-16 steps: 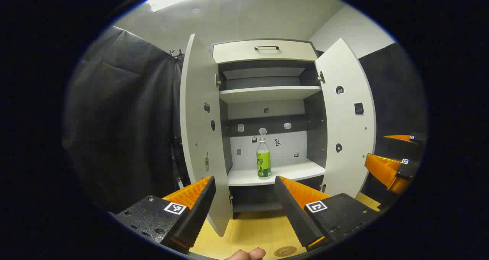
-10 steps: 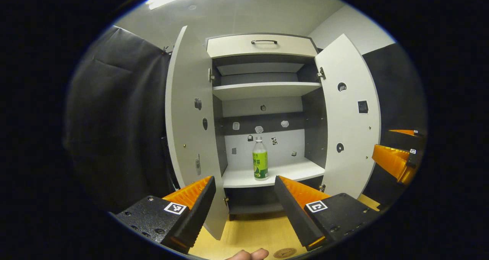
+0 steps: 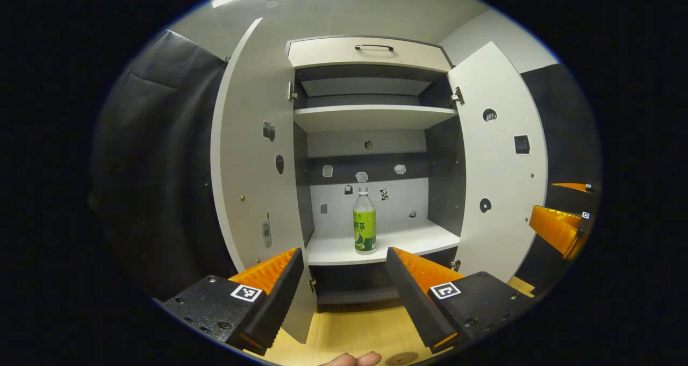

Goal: Grasp the bottle in the cabinet with the left hand and place it on the coaster, then close the right door with the right hand and the left door with the left hand.

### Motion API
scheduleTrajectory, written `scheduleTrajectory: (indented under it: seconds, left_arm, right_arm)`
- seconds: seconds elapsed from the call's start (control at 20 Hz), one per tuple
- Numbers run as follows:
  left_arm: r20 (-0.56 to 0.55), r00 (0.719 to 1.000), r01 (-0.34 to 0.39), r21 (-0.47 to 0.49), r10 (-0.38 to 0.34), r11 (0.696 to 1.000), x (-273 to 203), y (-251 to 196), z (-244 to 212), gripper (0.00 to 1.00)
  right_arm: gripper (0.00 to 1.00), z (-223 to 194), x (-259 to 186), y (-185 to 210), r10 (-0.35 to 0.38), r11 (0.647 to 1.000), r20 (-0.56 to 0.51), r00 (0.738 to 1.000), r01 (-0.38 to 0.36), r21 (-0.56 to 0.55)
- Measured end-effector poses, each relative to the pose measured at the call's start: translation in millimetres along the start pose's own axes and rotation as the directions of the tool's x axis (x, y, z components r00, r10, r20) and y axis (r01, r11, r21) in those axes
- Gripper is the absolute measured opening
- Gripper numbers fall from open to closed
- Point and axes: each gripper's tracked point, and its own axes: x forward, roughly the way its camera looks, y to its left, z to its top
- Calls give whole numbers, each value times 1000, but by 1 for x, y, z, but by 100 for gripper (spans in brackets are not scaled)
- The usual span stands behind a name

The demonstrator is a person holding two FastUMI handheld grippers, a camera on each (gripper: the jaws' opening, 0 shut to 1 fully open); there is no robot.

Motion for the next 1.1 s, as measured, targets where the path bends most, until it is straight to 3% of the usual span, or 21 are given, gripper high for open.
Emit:
scheduleTrajectory:
  seconds: [0.15, 0.45, 1.1]
  left_arm:
    - [7, 998, 62, -101, -61, 993, 9, -12, 0, 98]
    - [25, 997, 72, -25, -72, 997, 40, -13, 6, 98]
    - [21, 992, 127, -19, -126, 992, 123, -36, 6, 98]
  right_arm:
    - [97, -2, 7, 2, -5, 1000, -11, 1000, 5, 0]
    - [97, -8, 19, 0, -22, 1000, -47, 999, 23, 21]
    - [97, -9, 34, -28, -82, 997, -34, 996, 82, 9]
